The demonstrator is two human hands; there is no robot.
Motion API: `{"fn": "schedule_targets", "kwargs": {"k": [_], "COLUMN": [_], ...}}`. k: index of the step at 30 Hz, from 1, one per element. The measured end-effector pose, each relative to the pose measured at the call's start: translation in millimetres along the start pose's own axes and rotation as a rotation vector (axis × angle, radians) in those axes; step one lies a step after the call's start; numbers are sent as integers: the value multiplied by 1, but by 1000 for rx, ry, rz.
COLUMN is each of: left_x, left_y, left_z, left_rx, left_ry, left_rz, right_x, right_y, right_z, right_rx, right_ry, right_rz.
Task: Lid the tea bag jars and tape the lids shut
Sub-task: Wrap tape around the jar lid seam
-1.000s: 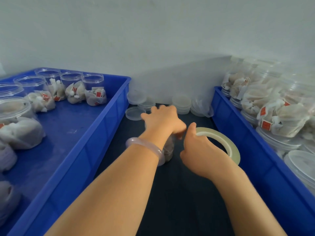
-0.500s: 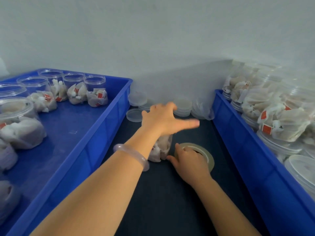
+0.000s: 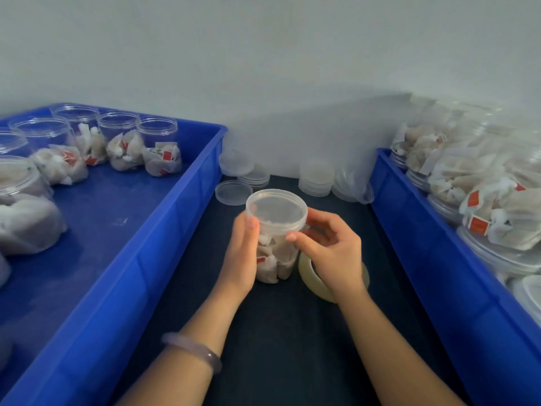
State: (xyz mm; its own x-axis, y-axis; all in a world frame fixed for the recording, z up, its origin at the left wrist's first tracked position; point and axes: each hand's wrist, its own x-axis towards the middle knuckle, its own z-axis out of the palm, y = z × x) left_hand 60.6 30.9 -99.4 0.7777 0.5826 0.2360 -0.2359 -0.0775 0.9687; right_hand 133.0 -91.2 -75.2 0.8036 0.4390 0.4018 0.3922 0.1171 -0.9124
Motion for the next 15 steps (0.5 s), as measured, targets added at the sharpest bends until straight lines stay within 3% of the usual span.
{"fn": "schedule_targets", "kwargs": {"k": [7, 15], "left_x": [-3, -6], "left_y": [-5, -2], "left_z": [-3, -6], "left_rx": [-34, -34], "left_ry": [35, 34], "left_rz": [-29, -41], "right_x": [7, 3], "right_y": [2, 3], "right_z": [3, 2], "right_rx": [422, 441], "right_ry": [-87, -55], "right_rz": [12, 70]}}
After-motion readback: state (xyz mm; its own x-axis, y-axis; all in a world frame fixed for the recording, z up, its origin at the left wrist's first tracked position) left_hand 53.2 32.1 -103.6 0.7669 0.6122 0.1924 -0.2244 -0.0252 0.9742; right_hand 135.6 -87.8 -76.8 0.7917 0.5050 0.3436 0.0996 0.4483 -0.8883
